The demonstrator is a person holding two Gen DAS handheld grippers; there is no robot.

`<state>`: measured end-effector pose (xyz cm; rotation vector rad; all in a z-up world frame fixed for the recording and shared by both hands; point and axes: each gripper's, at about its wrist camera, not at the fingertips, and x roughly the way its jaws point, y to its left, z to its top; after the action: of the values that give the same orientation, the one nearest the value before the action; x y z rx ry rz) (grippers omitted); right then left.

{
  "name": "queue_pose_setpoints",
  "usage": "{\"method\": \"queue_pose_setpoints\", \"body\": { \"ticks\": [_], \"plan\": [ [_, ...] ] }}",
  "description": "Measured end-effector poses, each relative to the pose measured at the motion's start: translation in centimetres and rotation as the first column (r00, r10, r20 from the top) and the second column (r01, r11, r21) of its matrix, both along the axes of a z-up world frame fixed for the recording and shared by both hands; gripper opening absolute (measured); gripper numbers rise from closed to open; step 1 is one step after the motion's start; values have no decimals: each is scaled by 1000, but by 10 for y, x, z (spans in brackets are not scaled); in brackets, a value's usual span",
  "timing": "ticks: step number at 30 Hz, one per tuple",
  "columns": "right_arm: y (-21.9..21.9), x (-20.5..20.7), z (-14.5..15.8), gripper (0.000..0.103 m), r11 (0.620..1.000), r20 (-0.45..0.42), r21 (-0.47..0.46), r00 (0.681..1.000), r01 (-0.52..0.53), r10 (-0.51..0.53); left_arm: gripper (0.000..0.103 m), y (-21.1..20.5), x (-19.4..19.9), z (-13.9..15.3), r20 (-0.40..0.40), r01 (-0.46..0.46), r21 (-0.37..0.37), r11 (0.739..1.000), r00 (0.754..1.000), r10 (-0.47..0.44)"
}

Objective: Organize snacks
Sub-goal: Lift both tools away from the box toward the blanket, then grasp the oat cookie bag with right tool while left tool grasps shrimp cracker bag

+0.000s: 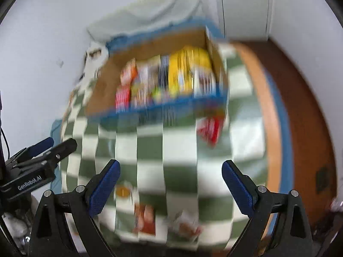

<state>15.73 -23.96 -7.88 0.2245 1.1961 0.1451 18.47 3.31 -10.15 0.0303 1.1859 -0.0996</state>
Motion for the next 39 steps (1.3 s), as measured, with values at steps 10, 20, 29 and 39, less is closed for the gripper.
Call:
{"method": "queue_pose_setpoints", "body": {
  "ticks": [10,20,29,39],
  "plan": [
    [26,-69,-114,60,967,-233,-123,954,-222,190,90,-21,-64,-146,-435,98,-12,995,896,-94],
    [56,-100,-139,64,859,-271,-250,884,-447,381,64,-58,-69,-209,-501,130,-49,990,855,-136],
    [82,-107,-191,73,740,-379,-353,811,-573,447,53,-38,-53,-200,-461,70,-11,998,885,-67],
    [-15,-60,-201,53,997,-381,72,924,-5,32,55,-35,-42,-207,-488,12,-28,1000,873,-24]
  ]
}}
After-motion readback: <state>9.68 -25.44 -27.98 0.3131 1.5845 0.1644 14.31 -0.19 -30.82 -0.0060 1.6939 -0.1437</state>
